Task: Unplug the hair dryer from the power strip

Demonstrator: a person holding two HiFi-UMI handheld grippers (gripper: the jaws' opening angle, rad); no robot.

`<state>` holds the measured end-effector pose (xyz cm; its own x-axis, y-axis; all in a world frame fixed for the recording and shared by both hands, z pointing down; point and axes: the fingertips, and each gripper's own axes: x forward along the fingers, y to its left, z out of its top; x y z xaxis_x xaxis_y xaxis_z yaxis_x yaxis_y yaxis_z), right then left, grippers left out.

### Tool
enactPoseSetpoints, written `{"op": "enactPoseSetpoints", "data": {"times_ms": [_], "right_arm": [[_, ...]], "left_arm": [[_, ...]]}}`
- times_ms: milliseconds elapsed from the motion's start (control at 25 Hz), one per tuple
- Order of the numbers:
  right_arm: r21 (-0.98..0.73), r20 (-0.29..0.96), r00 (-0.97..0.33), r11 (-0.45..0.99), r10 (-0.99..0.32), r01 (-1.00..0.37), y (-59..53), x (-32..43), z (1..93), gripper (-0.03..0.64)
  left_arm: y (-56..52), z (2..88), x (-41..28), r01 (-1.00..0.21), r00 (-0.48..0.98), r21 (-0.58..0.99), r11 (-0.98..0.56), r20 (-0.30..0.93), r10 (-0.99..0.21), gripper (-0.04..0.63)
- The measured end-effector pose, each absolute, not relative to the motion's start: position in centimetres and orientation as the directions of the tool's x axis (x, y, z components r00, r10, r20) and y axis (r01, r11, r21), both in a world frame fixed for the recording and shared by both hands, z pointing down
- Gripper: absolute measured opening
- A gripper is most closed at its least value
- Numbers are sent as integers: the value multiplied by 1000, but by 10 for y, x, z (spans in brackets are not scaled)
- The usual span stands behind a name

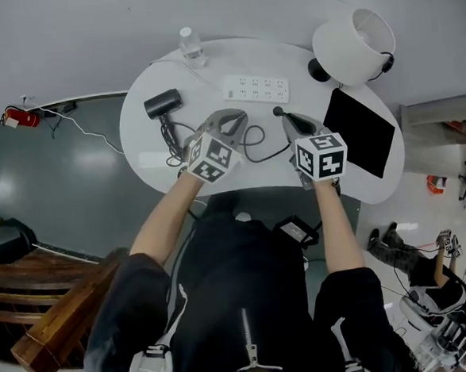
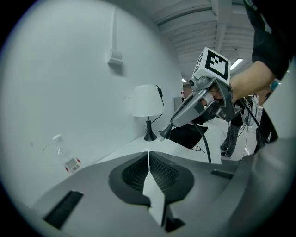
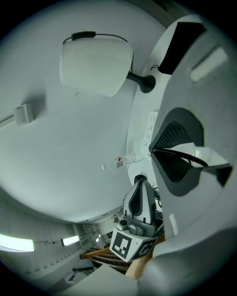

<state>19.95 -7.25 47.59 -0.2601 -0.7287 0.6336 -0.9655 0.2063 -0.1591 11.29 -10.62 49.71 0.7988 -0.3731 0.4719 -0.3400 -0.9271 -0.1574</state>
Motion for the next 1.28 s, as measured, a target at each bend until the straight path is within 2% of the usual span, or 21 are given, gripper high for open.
{"op": "enactPoseSetpoints", "data": {"times_ms": [680, 1280], "right_arm": [[-111, 471, -236, 208, -850, -972, 35, 187, 421, 29], [-87, 387, -232, 215, -893, -973, 82, 167, 391, 29]], "left_arm": [[2, 439, 83, -462, 797, -150, -874, 361, -484, 17], [48, 399, 58, -481, 821, -156, -863, 265, -506, 17]]}}
